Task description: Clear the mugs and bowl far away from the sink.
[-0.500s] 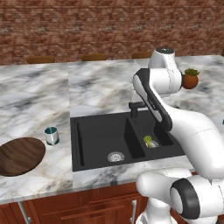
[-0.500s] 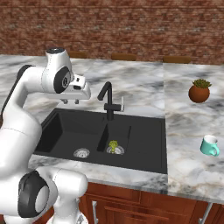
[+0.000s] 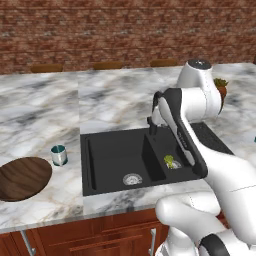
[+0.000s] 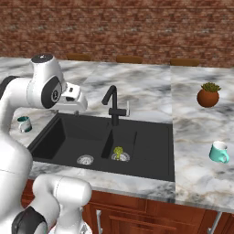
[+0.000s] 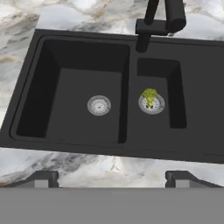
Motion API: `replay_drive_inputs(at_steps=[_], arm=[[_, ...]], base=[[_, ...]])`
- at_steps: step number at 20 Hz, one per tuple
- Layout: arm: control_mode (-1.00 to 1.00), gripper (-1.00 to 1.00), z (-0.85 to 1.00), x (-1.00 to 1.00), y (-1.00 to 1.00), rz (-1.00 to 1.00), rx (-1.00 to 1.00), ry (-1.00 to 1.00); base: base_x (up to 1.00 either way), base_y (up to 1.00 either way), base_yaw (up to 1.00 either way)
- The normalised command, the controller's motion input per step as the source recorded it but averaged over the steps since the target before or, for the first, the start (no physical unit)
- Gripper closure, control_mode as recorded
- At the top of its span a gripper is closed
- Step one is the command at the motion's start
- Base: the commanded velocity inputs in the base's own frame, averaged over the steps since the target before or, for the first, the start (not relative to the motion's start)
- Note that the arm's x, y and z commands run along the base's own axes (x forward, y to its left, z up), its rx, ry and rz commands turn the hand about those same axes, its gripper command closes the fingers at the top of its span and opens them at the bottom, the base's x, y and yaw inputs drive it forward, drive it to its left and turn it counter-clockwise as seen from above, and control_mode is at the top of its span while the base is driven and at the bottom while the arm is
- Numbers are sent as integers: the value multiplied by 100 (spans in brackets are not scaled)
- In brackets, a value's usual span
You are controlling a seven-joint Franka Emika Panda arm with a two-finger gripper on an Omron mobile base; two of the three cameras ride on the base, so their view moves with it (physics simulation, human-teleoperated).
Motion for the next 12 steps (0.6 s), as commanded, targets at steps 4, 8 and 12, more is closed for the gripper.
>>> replay_drive_inputs(at_steps=[4, 8, 12], arm=[[-100, -100, 0, -76, 29, -5, 0, -2], [-100, -100, 0, -54, 41, -1, 0, 0], [-100, -100, 0, -17, 48, 0, 2, 7]], base=[[0, 0, 0], [0, 0, 0], [0, 0, 0]])
